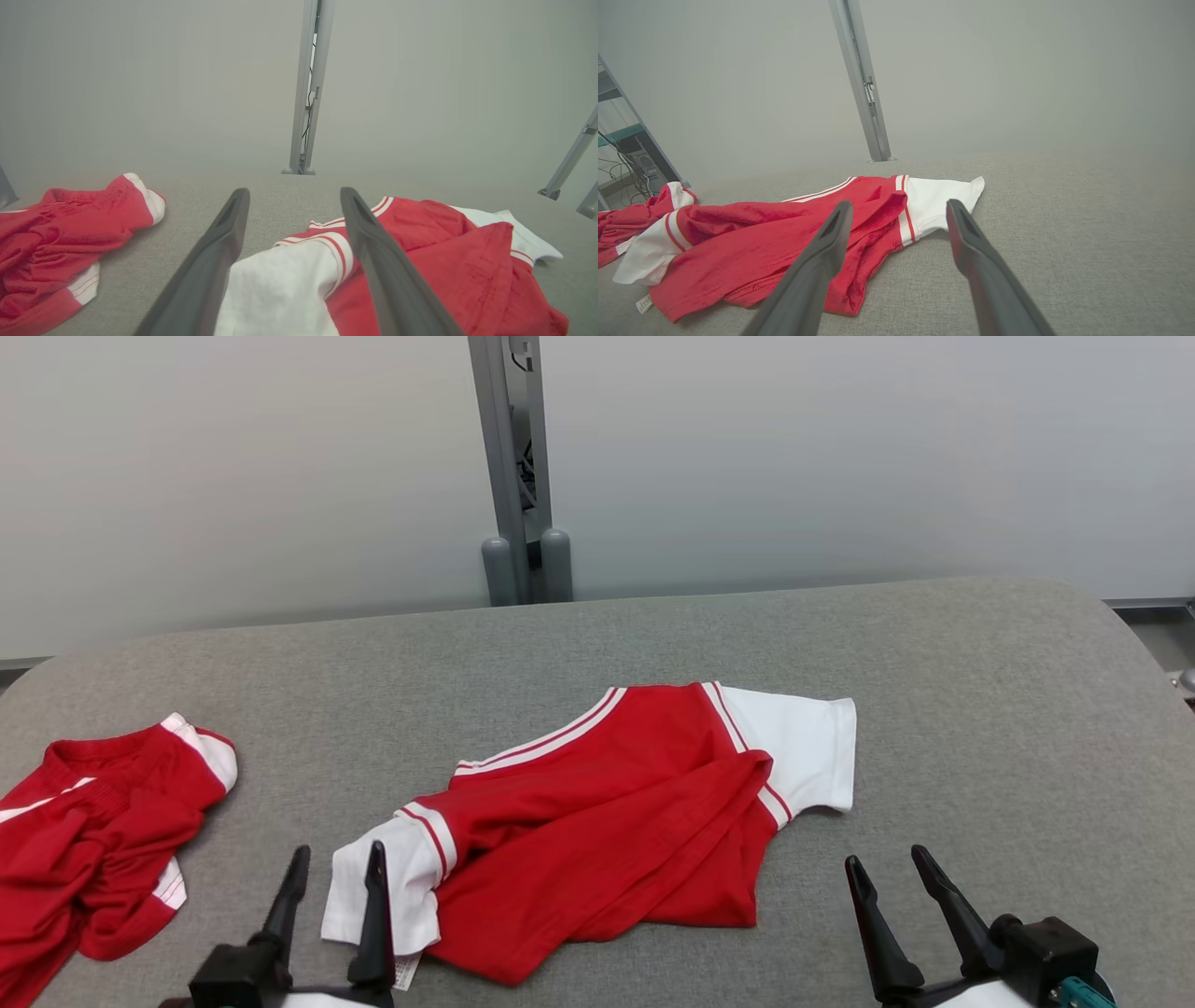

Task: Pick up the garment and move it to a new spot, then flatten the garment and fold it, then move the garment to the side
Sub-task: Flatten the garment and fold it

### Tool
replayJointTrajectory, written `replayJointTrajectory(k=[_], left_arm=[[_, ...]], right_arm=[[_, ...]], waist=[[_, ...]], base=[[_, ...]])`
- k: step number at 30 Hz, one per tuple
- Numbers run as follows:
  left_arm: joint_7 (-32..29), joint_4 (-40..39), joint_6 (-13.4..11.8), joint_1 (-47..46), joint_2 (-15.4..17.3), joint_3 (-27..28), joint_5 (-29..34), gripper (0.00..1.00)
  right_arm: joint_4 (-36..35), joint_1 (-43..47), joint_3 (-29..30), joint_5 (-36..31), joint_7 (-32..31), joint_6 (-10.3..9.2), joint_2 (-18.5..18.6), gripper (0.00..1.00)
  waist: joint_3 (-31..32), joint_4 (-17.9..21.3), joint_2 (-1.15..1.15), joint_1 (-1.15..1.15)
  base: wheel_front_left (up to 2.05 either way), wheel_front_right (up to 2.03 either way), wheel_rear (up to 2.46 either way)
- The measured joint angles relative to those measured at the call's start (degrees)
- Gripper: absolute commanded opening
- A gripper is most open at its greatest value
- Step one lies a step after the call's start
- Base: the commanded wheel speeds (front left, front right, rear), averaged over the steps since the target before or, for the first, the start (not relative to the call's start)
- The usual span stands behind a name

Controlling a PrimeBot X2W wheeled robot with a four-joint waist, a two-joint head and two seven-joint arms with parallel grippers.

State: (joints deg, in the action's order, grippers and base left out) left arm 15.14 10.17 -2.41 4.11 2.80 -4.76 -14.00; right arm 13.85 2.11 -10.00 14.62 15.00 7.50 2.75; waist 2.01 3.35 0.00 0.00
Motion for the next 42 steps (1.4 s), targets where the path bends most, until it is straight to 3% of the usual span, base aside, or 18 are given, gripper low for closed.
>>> replayJointTrajectory(k=[8,17,22,30,40,41,42], left_arm=[[-0.01,-1.67,-1.25,3.17,-0.03,-3.96,1.59,1.00],[-0.01,-1.42,-1.78,3.05,-0.02,-6.99,1.79,1.00],[-0.01,-0.91,-1.78,2.40,-0.03,-8.13,1.82,1.00],[-0.01,-0.14,-1.74,1.32,-0.02,-8.92,1.87,1.00],[-0.01,-0.10,-1.74,0.11,-0.01,-9.61,1.86,1.00],[-0.01,-0.10,-1.76,-0.05,-0.01,-9.71,1.83,1.00],[-0.01,-0.10,-1.79,-0.18,-0.02,-9.73,1.78,1.00]], right_arm=[[2.29,0.25,-1.99,4.93,0.00,0.00,0.05,1.00],[11.52,-5.14,-15.06,22.50,0.13,0.00,-0.02,1.00],[20.56,-10.05,-20.28,30.11,0.14,0.00,-0.05,1.00],[28.36,-15.77,-22.13,38.64,0.13,-0.01,-0.10,1.00],[33.67,-20.73,-21.49,43.84,0.16,-0.04,0.11,1.00],[34.32,-21.84,-21.61,44.17,0.19,-0.09,0.21,0.66],[34.79,-22.46,-21.69,44.39,0.19,-0.09,0.26,0.47]], waist=[[0.62,-2.44,0.00,0.00],[0.24,-7.38,0.00,0.00],[-0.76,-10.52,0.00,0.00],[-2.27,-15.30,0.00,0.00],[-4.15,-18.37,0.00,0.00],[-4.61,-18.71,0.00,0.00],[-4.81,-18.83,0.00,0.00]], base=[[0.00,0.00,0.00],[0.00,0.00,0.00],[0.00,0.00,0.00],[0.00,0.00,0.00],[0.00,0.00,0.00],[0.00,0.00,0.00],[0.00,0.00,0.00]])
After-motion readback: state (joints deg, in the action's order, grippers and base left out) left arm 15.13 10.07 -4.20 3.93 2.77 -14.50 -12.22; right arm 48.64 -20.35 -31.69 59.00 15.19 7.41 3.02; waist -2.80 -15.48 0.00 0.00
